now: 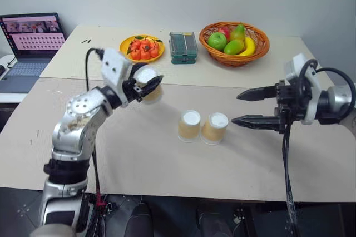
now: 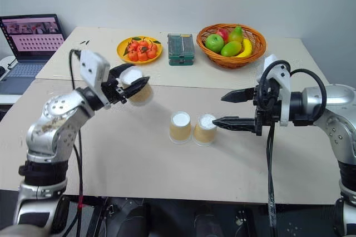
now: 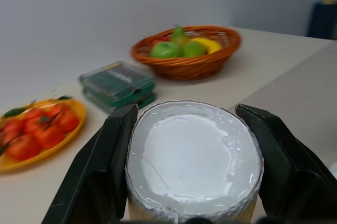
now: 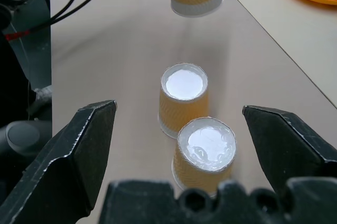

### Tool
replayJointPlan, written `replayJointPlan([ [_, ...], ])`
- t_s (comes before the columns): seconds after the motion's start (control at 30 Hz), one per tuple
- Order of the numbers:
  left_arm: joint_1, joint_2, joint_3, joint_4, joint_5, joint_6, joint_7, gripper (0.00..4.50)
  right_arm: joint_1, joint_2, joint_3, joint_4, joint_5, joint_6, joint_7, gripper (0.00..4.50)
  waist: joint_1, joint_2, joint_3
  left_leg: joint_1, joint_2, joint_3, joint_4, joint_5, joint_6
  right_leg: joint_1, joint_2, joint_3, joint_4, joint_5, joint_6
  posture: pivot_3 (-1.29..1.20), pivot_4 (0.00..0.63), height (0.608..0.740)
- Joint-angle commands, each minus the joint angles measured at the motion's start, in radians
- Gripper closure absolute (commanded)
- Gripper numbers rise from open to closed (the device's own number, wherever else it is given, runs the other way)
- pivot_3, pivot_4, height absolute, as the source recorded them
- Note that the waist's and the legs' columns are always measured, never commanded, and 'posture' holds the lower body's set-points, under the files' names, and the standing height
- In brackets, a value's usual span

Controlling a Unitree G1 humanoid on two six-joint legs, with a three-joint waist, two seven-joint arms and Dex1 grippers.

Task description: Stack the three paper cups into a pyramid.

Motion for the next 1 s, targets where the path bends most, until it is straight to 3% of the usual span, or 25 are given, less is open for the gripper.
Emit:
replayJointPlan([
  [0.03,-0.112,0.017,-0.063,0.059,-0.022,0.020,-0.120,1.50,0.029,-0.011,-0.080,-0.057,0.036,0.016,-0.040,0.00,0.000,0.000,0.000,0.000,0.000,0.000,0.000,0.000,0.000,0.000,0.000,0.000,0.000,0.000,0.000,0.00,0.150,0.738],
  [0.2,-0.260,-0.018,-0.138,0.195,-0.018,-0.013,-0.260,1.50,0.106,0.007,-0.139,-0.127,0.079,0.032,-0.106,0.00,0.000,0.000,0.000,0.000,0.000,0.000,0.000,0.000,0.000,0.000,0.000,0.000,0.000,0.000,0.001,0.00,0.150,0.738],
  [0.5,-0.432,-0.102,-0.163,0.380,-0.020,-0.035,-0.376,1.50,0.228,0.025,-0.237,-0.229,0.150,0.051,-0.228,0.00,-0.002,0.000,0.000,-0.002,0.000,-0.001,0.001,0.000,0.000,0.000,0.000,0.000,0.000,0.000,0.001,0.00,0.150,0.738],
  [1.0,-0.425,-0.205,-0.219,0.403,0.013,-0.048,-0.435,1.50,0.339,0.025,-0.318,-0.328,0.257,0.052,-0.369,0.00,-0.002,0.000,0.000,-0.002,0.000,-0.001,0.001,0.000,0.000,0.000,0.000,0.000,0.000,0.000,0.001,0.00,0.150,0.738],
])
